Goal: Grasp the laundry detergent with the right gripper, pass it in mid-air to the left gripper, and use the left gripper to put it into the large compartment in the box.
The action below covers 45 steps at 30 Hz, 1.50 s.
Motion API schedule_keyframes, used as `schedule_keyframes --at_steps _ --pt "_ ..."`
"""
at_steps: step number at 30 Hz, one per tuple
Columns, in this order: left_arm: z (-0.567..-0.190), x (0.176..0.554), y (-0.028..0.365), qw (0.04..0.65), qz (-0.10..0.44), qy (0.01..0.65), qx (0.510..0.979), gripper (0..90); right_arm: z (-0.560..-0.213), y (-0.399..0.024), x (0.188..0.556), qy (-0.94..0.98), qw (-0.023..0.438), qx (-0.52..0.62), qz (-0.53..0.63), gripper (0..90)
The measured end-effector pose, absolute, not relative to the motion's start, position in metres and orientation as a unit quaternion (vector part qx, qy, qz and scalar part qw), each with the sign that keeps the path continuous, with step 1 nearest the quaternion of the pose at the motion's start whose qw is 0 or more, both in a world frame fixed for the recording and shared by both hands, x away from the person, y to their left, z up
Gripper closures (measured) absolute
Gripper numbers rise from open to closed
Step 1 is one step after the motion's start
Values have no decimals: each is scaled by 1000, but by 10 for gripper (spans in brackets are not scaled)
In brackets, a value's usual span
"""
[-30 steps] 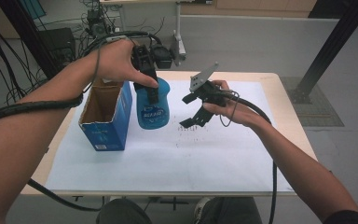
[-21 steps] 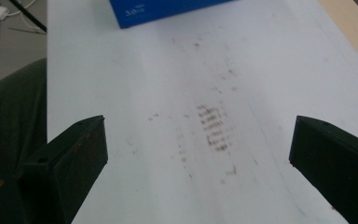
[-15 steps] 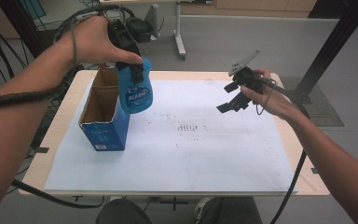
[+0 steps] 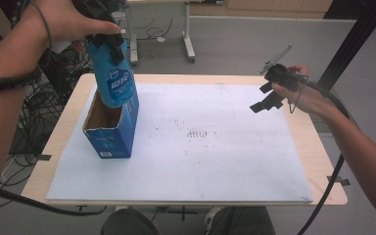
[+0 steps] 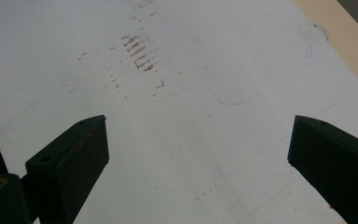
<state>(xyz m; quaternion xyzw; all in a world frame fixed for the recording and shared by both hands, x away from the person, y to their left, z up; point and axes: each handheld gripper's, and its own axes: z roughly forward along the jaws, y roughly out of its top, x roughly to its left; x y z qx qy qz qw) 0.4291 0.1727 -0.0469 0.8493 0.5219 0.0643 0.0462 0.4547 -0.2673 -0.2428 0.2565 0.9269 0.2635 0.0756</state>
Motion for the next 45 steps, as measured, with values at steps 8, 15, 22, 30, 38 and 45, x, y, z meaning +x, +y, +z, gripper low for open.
schedule_keyframes --at_steps 8,15,22,30,38,45 --pt "-39 437 195 44 79 599 796 371 -238 -268 457 927 77 257 262 53" --pt "-46 444 213 49 63 653 754 372 -237 -266 458 930 68 254 256 53" --pt "-56 448 218 43 67 677 731 372 -239 -268 457 928 76 255 261 53" --pt "-67 452 223 50 59 694 715 372 -237 -267 455 928 83 252 261 53" --pt "-75 453 227 53 62 704 706 371 -235 -264 454 930 90 249 255 53" --pt "-86 454 231 54 57 711 699 371 -234 -262 454 931 93 247 253 53"
